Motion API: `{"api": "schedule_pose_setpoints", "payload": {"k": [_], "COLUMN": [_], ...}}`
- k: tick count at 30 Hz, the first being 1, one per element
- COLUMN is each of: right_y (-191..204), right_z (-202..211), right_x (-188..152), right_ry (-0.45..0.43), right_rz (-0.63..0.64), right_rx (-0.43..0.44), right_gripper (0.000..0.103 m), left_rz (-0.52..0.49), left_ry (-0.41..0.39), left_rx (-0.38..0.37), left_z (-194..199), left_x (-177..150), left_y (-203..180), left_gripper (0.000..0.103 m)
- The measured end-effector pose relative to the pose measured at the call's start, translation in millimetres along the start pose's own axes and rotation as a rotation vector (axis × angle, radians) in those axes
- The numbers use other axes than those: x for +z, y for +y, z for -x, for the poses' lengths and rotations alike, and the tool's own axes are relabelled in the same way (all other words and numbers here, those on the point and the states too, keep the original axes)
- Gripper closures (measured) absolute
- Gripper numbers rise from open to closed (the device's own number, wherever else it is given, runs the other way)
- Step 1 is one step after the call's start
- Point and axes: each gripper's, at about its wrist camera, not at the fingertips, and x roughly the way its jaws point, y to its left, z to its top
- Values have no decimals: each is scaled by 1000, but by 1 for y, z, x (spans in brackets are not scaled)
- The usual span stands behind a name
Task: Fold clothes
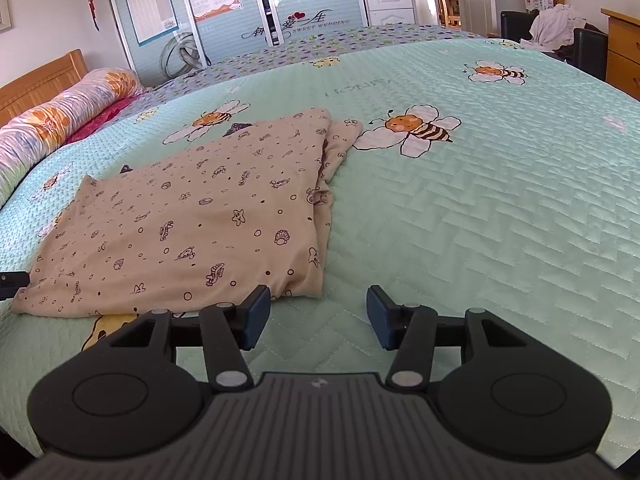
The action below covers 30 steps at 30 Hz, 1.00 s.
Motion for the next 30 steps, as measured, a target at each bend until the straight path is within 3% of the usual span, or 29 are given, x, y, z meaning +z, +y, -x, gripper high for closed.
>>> {"api": "schedule_pose_setpoints", "payload": {"k": [7, 12, 14, 22, 25, 27, 30], "right_y": [5, 4, 3, 6, 3, 2, 7], "right_z": [-3, 1, 4, 3, -10, -18, -23], "right_x": [0, 0, 1, 13, 18, 19, 17], "right_ry": [2, -8, -16, -48, -17, 8, 23], "right_rz": [10, 10, 16, 54, 39, 22, 39], "right_rx": [-6, -4, 1, 62, 90, 106, 117], "right_gripper": [48, 48, 48, 49, 50, 57, 89], "left_rz": [-64, -24, -18, 35, 34, 37, 40], "left_ry": [27, 26, 39, 28, 24, 15, -3], "left_rx": [-88, -74, -38, -47, -42, -35, -26], "left_z": [8, 1, -3, -2, -1, 0, 3], "left_x": [-13, -9, -9, -11, -12, -12, -13], "left_y": [-7, 0, 4, 15, 15, 16, 16], "left_gripper": [53, 73, 91, 98, 99, 100, 101]}}
